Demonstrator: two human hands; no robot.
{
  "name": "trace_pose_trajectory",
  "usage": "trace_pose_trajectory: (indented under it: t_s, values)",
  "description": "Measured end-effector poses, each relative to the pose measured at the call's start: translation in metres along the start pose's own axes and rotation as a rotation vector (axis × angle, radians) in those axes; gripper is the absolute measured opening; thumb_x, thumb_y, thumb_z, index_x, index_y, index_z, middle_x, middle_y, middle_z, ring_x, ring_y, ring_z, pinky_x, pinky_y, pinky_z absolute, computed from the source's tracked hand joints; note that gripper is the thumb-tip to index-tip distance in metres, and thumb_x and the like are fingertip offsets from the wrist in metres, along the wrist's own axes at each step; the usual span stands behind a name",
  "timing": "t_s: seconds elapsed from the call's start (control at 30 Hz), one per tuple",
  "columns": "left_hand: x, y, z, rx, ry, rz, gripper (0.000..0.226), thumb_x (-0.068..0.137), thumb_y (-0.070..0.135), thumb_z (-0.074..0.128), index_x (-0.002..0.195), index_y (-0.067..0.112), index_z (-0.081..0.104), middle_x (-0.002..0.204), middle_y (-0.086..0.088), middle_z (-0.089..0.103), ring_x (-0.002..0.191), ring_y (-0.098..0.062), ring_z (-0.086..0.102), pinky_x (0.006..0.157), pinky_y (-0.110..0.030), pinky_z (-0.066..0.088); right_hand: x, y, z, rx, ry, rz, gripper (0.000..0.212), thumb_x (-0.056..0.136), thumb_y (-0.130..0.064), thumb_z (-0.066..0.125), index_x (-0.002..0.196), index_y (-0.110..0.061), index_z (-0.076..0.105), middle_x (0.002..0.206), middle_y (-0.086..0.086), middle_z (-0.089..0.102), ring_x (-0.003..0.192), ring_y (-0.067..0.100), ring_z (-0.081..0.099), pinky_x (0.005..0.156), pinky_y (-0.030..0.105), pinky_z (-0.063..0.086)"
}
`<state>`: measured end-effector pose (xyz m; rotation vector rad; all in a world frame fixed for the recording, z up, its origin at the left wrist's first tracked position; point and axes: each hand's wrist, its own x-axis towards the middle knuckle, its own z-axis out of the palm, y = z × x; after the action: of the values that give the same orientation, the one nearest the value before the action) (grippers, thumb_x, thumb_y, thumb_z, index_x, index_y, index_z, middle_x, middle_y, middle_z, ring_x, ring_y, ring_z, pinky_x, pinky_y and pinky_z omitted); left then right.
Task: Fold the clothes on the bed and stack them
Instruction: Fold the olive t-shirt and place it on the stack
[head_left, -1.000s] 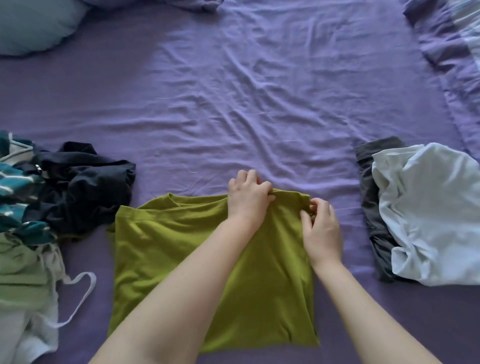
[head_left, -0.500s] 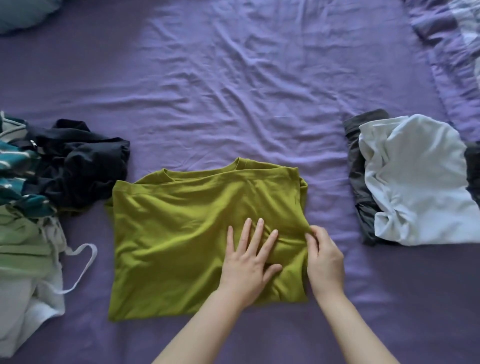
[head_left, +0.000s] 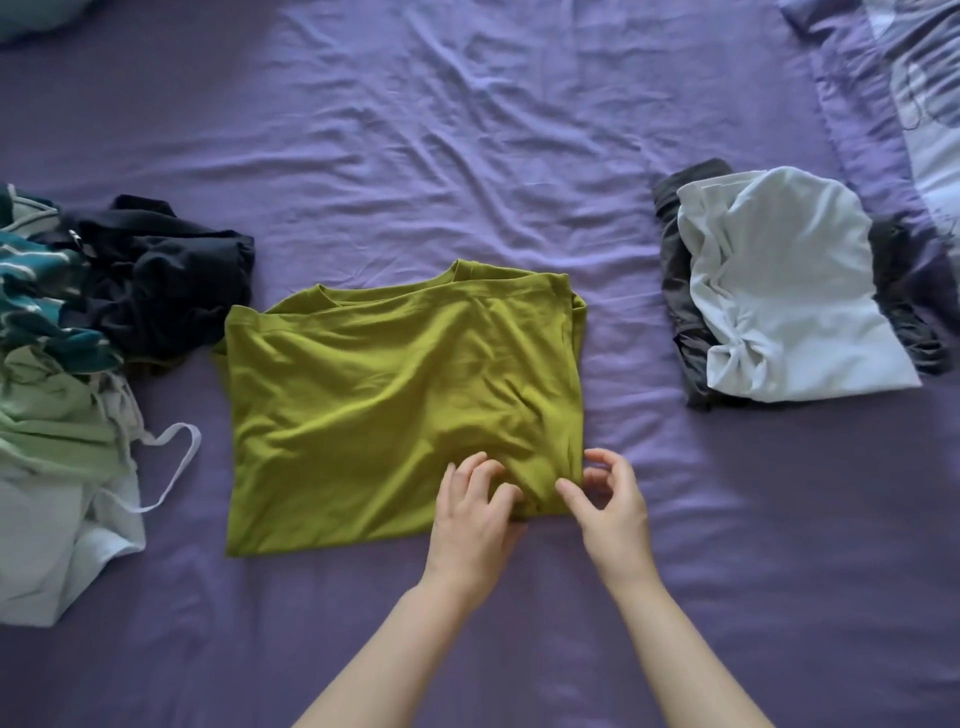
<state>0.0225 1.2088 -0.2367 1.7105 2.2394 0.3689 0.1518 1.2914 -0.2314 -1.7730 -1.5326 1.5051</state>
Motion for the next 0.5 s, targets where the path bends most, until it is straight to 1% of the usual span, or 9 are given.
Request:
trace_pose_trajectory:
  t_s: [0.03,0.07,0.17,0.2,0.3,0.37,0.43,0.5]
  values:
    - [0.000,0.000,0.000,-0.010,0.014,-0.012,0.032,0.049,0.011,0.092,0.070,0.009,0.068,0.095,-0.015,0.067,0.101,-0.038,0.065,0.079,-0.056,0.054,0.001,-0.002,-0.004,0.035,-0.003,-0.018,0.036,0.079,-0.006,0.074,0.107,-0.019,0.055,0.092,-0.001,0.061,0.088,0.010,0.058,0.079,0.012,0.044]
    - [0.001,0.000,-0.001,-0.033,0.039,-0.028,0.029,0.051,0.007,0.091,0.069,0.008,0.068,0.093,-0.015,0.067,0.099,-0.039,0.065,0.076,-0.055,0.054,0.002,-0.004,-0.008,0.063,-0.018,-0.036,0.033,0.081,-0.006,0.072,0.105,-0.020,0.055,0.089,-0.002,0.060,0.085,0.008,0.058,0.077,0.011,0.044]
    - [0.006,0.002,-0.005,-0.182,0.079,-0.073,0.018,0.063,0.002,0.085,0.070,0.005,0.068,0.089,-0.013,0.067,0.099,-0.040,0.063,0.075,-0.051,0.054,0.002,-0.006,-0.017,0.094,-0.084,-0.052,0.020,0.089,-0.008,0.063,0.102,-0.020,0.053,0.084,-0.002,0.062,0.081,0.011,0.059,0.076,0.019,0.046]
    - [0.006,0.003,-0.008,-0.242,0.077,-0.080,0.015,0.067,0.002,0.082,0.073,0.004,0.069,0.090,-0.012,0.066,0.100,-0.040,0.061,0.077,-0.050,0.053,0.000,-0.006,-0.019,0.087,-0.091,-0.051,0.019,0.089,-0.009,0.063,0.102,-0.019,0.052,0.085,-0.003,0.063,0.082,0.009,0.060,0.075,0.017,0.046]
    - [0.007,0.004,-0.017,-0.337,0.077,-0.093,0.011,0.072,0.002,0.078,0.080,0.004,0.070,0.090,-0.011,0.066,0.102,-0.040,0.058,0.082,-0.049,0.052,-0.010,0.000,-0.020,0.015,-0.111,-0.064,0.033,0.079,-0.009,0.074,0.101,-0.015,0.050,0.094,-0.008,0.061,0.088,-0.003,0.061,0.077,0.007,0.044]
    - [0.008,0.003,-0.022,-0.351,0.089,-0.095,0.011,0.074,0.001,0.077,0.082,0.003,0.071,0.090,-0.012,0.065,0.100,-0.038,0.058,0.081,-0.046,0.052,-0.018,0.005,-0.018,-0.032,-0.100,-0.075,0.037,0.077,-0.009,0.077,0.101,-0.016,0.050,0.097,-0.011,0.060,0.091,-0.005,0.059,0.077,0.004,0.042]
    - [0.008,0.003,-0.026,-0.352,0.097,-0.091,0.011,0.074,0.001,0.077,0.083,0.003,0.071,0.089,-0.012,0.065,0.097,-0.037,0.058,0.081,-0.043,0.052,-0.021,0.007,-0.015,-0.034,-0.051,-0.078,0.036,0.077,-0.009,0.077,0.100,-0.018,0.051,0.094,-0.011,0.061,0.089,-0.001,0.060,0.078,0.008,0.042]
    - [0.007,0.003,-0.028,-0.347,0.094,-0.084,0.011,0.075,0.001,0.077,0.083,0.003,0.071,0.089,-0.012,0.065,0.097,-0.036,0.058,0.082,-0.041,0.051,-0.020,0.006,-0.012,-0.047,-0.019,-0.061,0.032,0.077,-0.010,0.077,0.099,-0.018,0.055,0.090,-0.008,0.063,0.085,0.007,0.061,0.079,0.017,0.045]
